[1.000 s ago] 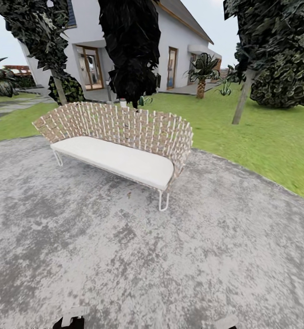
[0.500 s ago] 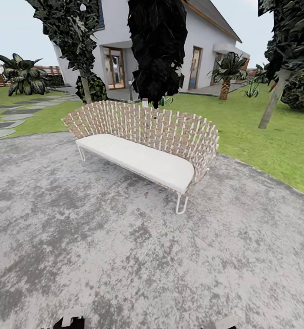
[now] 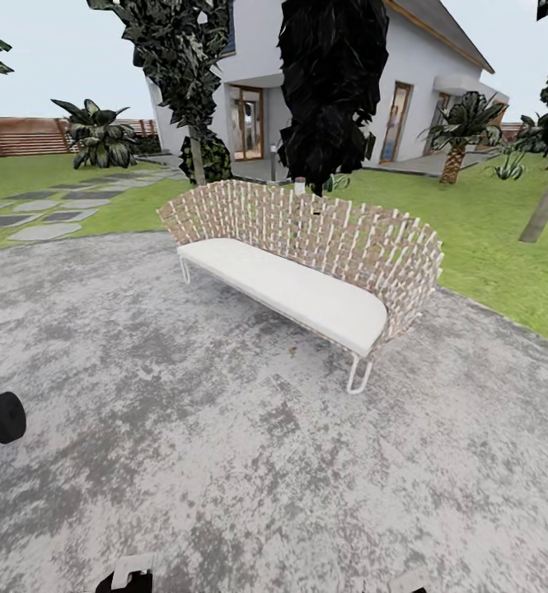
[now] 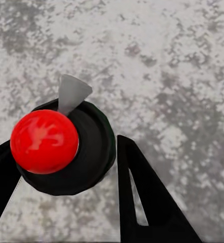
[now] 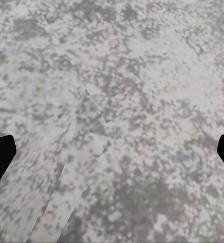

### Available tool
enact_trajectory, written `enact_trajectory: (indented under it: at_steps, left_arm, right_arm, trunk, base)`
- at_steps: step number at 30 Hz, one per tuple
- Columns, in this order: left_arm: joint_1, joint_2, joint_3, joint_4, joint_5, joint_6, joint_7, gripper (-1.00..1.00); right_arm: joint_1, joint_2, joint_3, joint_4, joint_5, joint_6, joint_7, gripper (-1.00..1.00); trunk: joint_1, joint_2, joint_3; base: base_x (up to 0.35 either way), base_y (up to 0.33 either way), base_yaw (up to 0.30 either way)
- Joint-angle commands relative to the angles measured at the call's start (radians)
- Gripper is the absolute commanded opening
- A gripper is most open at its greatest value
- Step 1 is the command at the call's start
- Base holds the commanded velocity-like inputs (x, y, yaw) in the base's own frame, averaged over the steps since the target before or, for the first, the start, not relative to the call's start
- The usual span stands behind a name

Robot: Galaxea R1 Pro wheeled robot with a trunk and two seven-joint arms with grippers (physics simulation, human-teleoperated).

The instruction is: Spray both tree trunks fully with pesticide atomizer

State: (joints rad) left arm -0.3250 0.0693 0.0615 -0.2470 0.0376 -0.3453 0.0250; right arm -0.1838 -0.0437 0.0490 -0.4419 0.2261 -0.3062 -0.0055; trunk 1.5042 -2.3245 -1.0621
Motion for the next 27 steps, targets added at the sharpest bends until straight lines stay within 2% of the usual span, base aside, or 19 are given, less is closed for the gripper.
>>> enact_trajectory:
  at_steps: [1, 27]
  left_arm:
    - [-0.001, 0.000, 0.001, 0.001, 0.004, -0.003, 0.000, -1.00]
    - [0.000, 0.000, 0.003, 0.002, 0.005, -0.003, 0.000, -1.00]
  right_arm:
    - [0.000, -0.001, 0.003, 0.000, 0.001, -0.002, -0.001, 1.00]
    - [0.000, -0.001, 0.003, 0.000, 0.001, -0.002, -0.001, 1.00]
  trunk:
    - [0.000, 0.000, -0.001]
    - [0.000, 0.000, -0.001]
  base:
    - [0.111, 0.000, 0.278]
    - [0.321, 0.000, 0.278]
